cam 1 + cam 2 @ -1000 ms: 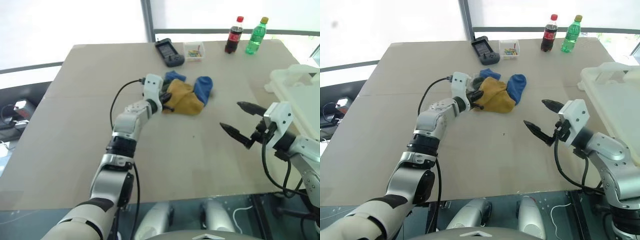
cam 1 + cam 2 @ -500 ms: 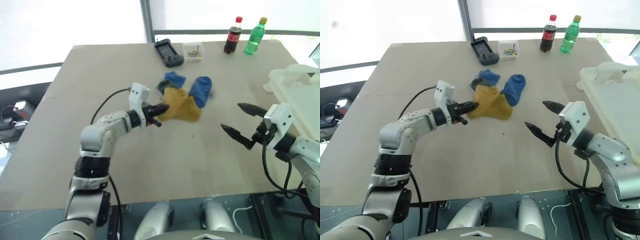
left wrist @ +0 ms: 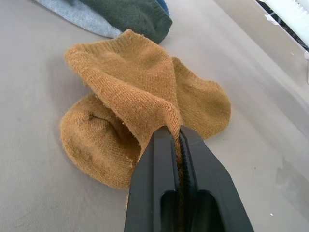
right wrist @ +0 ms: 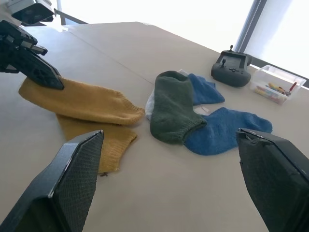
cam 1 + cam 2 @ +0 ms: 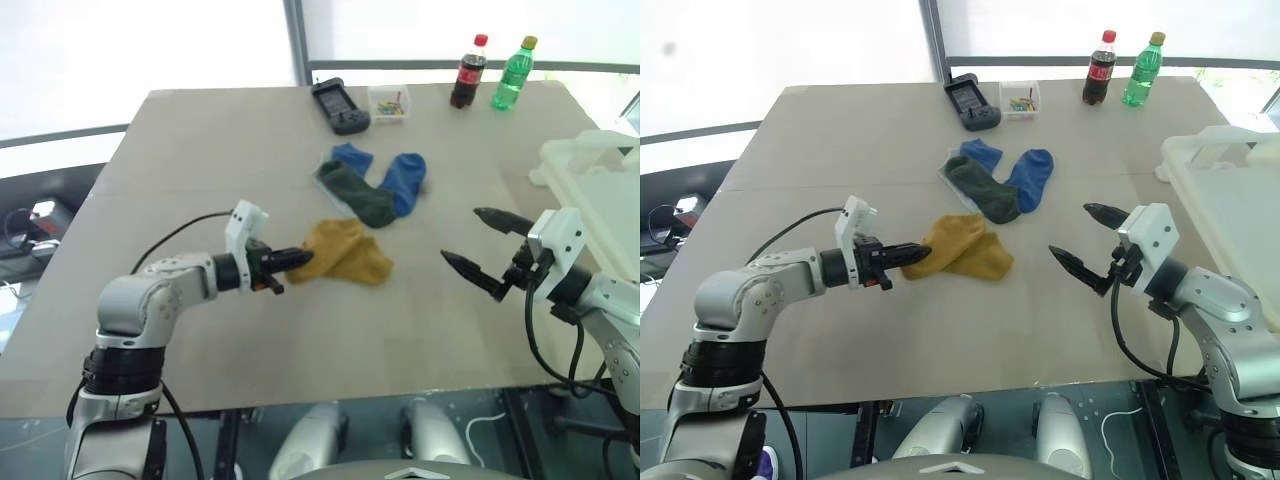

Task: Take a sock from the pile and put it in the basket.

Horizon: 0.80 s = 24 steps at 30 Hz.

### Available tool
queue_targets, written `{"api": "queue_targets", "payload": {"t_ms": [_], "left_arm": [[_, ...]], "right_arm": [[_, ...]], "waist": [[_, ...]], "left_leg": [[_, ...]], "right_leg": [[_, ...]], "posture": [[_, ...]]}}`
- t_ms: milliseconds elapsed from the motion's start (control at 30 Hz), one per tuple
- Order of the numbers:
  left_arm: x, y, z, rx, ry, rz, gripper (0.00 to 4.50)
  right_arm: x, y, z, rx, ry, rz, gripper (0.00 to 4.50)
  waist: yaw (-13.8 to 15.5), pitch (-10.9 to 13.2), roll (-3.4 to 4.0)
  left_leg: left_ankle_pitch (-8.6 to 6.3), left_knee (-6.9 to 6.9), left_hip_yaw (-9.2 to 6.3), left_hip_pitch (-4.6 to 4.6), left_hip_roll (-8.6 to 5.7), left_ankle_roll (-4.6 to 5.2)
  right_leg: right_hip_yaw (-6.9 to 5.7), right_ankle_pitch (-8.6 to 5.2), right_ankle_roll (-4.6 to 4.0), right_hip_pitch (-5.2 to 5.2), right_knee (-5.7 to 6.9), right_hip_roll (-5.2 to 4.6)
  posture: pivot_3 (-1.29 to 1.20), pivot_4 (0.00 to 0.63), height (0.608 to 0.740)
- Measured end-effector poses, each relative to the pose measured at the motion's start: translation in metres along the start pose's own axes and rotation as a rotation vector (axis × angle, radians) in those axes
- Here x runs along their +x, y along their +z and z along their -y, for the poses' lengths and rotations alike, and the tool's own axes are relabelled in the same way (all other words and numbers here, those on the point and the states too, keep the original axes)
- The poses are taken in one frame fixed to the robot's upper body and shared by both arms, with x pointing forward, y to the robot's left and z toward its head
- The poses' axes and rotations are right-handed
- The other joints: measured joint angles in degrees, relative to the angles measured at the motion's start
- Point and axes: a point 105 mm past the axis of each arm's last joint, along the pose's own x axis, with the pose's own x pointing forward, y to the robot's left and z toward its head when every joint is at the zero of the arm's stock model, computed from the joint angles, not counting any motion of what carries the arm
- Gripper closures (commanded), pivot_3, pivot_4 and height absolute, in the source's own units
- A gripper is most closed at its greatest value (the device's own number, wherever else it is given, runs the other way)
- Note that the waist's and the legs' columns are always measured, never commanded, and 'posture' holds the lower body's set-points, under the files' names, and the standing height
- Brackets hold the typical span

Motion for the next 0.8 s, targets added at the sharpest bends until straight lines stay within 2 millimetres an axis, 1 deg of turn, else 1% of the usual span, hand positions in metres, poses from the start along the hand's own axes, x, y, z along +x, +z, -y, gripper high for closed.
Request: {"api": "queue_targets", "payload": {"t_ms": [67, 233, 300, 400, 433, 467, 567, 600, 800], "left_arm": [[-0.004, -0.003, 0.0, 0.008, -0.013, -0.025, 4.43], [-0.018, -0.027, 0.003, 0.027, -0.078, -0.176, 4.43], [-0.02, -0.028, -0.002, 0.058, -0.066, -0.193, 4.43], [-0.019, -0.022, -0.019, 0.099, 0.001, -0.178, 4.43], [-0.013, -0.013, -0.028, 0.116, 0.043, -0.143, 4.43], [-0.011, -0.009, -0.031, 0.128, 0.059, -0.126, 4.43], [-0.004, -0.004, -0.034, 0.146, 0.064, -0.089, 4.43], [-0.003, -0.003, -0.033, 0.15, 0.058, -0.083, 4.43], [-0.002, 0.004, -0.034, 0.169, 0.062, -0.064, 4.43]], "right_arm": [[0.0, -0.001, -0.001, 0.003, 0.002, -0.002, 0.0], [-0.001, -0.002, -0.002, 0.009, 0.005, -0.006, 0.0], [-0.001, -0.003, -0.002, 0.01, 0.01, -0.007, 0.0], [-0.001, -0.004, -0.004, 0.014, 0.014, -0.011, 0.0], [-0.001, -0.005, -0.004, 0.017, 0.013, -0.014, 0.0], [-0.001, -0.005, -0.005, 0.018, 0.016, -0.013, 0.0], [-0.001, -0.005, -0.004, 0.018, 0.013, -0.013, 0.0], [-0.001, -0.005, -0.004, 0.018, 0.013, -0.013, 0.0], [0.0, -0.006, -0.005, 0.022, 0.017, -0.017, 0.0]], "waist": [[-0.09, 0.0, 0.0], [-0.2, 0.01, 0.03], [0.08, 0.0, 0.04], [0.21, 0.0, 0.04], [0.29, 0.0, 0.05], [0.2, -0.01, 0.03], [-0.29, -0.01, 0.03], [-0.44, -0.01, 0.03], [-0.44, -0.01, 0.03]], "left_leg": [[0.0, -0.03, 0.01, 0.0, 0.0, 0.0], [0.0, -0.13, 0.05, 0.02, 0.03, 0.0], [0.0, -0.13, 0.04, 0.03, 0.03, 0.0], [0.0, -0.12, -0.02, 0.02, 0.02, 0.0], [0.0, -0.11, -0.03, 0.04, 0.0, 0.0], [0.0, -0.09, -0.05, 0.02, 0.0, 0.0], [0.0, -0.1, 0.0, 0.0, 0.01, 0.01], [0.0, -0.12, 0.0, -0.01, 0.02, 0.01], [0.0, -0.1, -0.01, 0.0, 0.02, 0.01]], "right_leg": [[0.02, 0.0, 0.0, -0.01, -0.02, 0.0], [0.06, 0.0, -0.01, -0.03, -0.06, 0.01], [0.04, 0.0, -0.01, -0.01, -0.06, 0.0], [-0.03, 0.0, -0.01, 0.02, -0.07, 0.0], [-0.05, 0.0, -0.01, 0.06, -0.07, -0.01], [-0.07, 0.01, -0.01, 0.06, -0.09, -0.01], [0.02, 0.01, -0.01, 0.01, -0.13, -0.06], [0.02, 0.01, -0.01, -0.02, -0.13, -0.19], [0.0, 0.01, -0.01, -0.01, -0.11, -0.18]], "posture": [[0.0, 0.15, 0.74], [0.0, 0.15, 0.74], [0.0, 0.15, 0.74], [0.0, 0.15, 0.74], [0.0, 0.15, 0.74], [0.0, 0.15, 0.74], [0.0, 0.15, 0.74], [0.0, 0.15, 0.74], [0.0, 0.15, 0.74]]}}
